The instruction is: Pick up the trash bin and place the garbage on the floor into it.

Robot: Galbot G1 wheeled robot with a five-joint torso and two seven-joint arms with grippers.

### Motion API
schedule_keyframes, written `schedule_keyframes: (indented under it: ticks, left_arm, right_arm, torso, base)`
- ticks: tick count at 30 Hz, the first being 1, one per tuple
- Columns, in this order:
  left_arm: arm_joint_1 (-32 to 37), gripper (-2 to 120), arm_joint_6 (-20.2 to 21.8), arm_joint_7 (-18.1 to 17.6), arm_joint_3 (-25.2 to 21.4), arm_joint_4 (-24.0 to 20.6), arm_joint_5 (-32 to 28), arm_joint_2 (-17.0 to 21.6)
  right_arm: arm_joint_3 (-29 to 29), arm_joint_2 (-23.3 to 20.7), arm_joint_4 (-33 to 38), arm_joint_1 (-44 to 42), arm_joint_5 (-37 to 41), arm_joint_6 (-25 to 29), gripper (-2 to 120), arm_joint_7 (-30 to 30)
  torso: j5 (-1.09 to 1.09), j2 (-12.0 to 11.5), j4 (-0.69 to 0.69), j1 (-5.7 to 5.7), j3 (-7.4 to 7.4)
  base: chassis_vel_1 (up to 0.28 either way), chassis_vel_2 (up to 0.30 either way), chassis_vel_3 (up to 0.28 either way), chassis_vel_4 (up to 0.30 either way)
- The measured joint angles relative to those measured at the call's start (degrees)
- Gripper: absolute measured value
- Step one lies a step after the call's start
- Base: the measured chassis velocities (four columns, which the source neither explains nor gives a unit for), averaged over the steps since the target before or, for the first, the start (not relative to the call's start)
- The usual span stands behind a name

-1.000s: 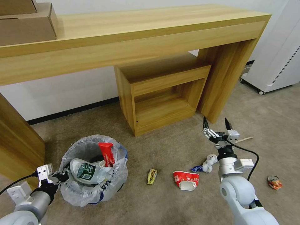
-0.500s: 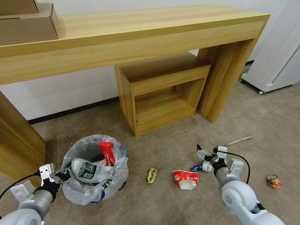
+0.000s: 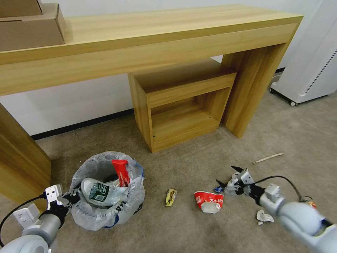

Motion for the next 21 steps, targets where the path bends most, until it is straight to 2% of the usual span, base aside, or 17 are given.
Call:
schedule_keyframes:
  ticks: [1,3,7,8,11,18,21]
  left_arm:
    - [-0.1,1,0.0,0.1,0.2,0.0,0.3,-0.5]
    - [-0.3,1,-0.3,0.2,0.5,0.1,1.0,-1.2]
    - [-0.6,1,-0.4,0.3,0.8,0.4,1.5,-1.6]
    - [-0.8,1,-0.4,0.4,1.0,0.4,1.8,-1.9]
    - [-1.5,1,-0.4,0.4,1.5,1.0,1.9,-1.9]
    - [-2.6,1,-0.4,0.4,2.5,2.6,2.3,-1.6]
    - [-3.0,1,-0.2,0.4,3.1,3.1,2.6,-1.4]
  right_arm:
    - [-3.5,-3.6,-1.0,2.7,-0.3,0.5,99,-0.4]
    - [-8.7,-7.1,-2.8,7.1,-1.3,0.5,100,-3.0]
    - [-13.4,-8.1,-4.4,11.0,-1.9,0.7,100,-5.0]
    - [-15.6,-8.2,-6.2,12.7,-2.4,1.1,100,-7.8]
    - [-17.7,-7.4,-9.4,13.9,-4.7,2.4,100,-10.4]
    - [-20.4,-2.9,-16.0,15.0,-8.8,4.4,98,-10.0]
    - [-21.6,0.4,-18.6,16.1,-9.9,4.7,95,-8.6]
  torso:
    - [0.02,0.0,0.00,0.00,0.00]
    - [0.01,0.0,0.00,0.00,0.00]
    - [0.02,0.0,0.01,0.00,0.00]
    - [0.01,0.0,0.00,0.00,0.00]
    - [0.03,0.0,0.01,0.00,0.00]
    - [0.01,0.0,0.00,0.00,0.00]
    - [0.01,0.0,0.00,0.00,0.00]
  base:
    - [0.000,0.000,0.000,0.000]
    - [0.000,0.000,0.000,0.000]
    - [0.000,0.000,0.000,0.000]
    - [0.000,0.000,0.000,0.000]
    - [0.000,0.000,0.000,0.000]
    - [0.000,0.000,0.000,0.000]
    - [0.000,0.000,0.000,0.000]
